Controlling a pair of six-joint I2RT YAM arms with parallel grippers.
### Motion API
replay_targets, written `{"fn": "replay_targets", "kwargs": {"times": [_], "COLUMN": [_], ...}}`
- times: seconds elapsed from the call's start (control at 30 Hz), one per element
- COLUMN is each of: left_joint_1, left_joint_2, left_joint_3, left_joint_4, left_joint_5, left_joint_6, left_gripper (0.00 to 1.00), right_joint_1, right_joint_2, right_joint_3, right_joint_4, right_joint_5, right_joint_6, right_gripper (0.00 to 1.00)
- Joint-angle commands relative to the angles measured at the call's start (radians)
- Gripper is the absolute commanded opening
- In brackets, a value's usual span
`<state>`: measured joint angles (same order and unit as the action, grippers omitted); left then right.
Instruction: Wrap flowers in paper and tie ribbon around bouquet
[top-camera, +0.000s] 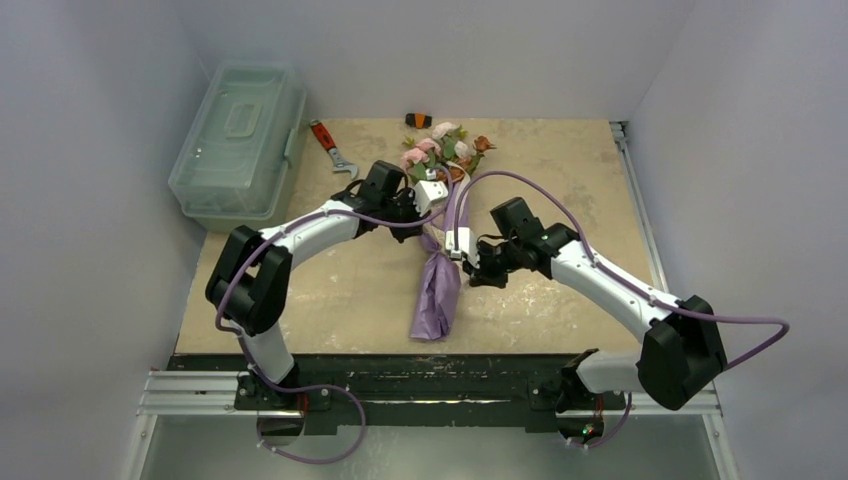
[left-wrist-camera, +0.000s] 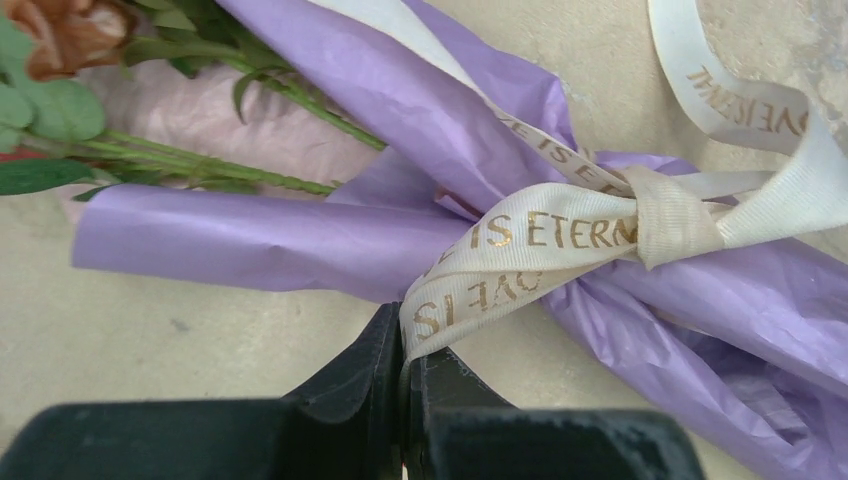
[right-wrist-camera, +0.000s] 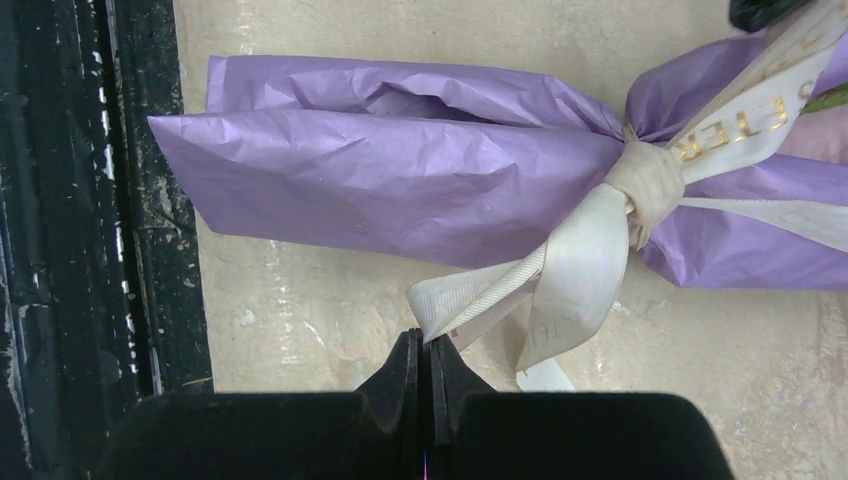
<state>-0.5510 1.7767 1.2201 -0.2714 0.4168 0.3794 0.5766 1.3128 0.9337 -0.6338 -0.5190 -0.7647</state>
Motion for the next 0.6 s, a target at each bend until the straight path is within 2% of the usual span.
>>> {"fn": "replay_targets", "kwargs": {"times": [0.0, 0.2, 0.33, 0.57], "left_joint_1": [0.0, 0.002, 0.0, 0.0], "left_joint_2": [-0.078, -0.106, -0.109, -0.164], "left_joint_3": [0.036, 0.077, 0.088, 0.066], "left_joint_4": [0.004, -0.039, -0.067, -0.12], "left_joint_5": [-0.125, -0.234, -0.28, -0.447], "left_joint_6": [-0.047, -0.071, -0.084, -0.105], "left_gripper": [0.0, 0.0, 0.0, 0.0], "right_joint_1": [-0.001, -0.023, -0.049, -0.07], "right_joint_2": [-0.026, -0.035, -0.024, -0.026], "right_joint_3": [0.048, 0.028, 0.031, 0.007], "right_joint_4": [-0.089, -0.112, -0.097, -0.09], "right_joint_5": [0.001, 0.113, 0.124, 0.159], "right_joint_6": [-0.024, -0.057, -0.063, -0.076], "right_gripper": [0.0, 0.0, 0.0, 0.0]}}
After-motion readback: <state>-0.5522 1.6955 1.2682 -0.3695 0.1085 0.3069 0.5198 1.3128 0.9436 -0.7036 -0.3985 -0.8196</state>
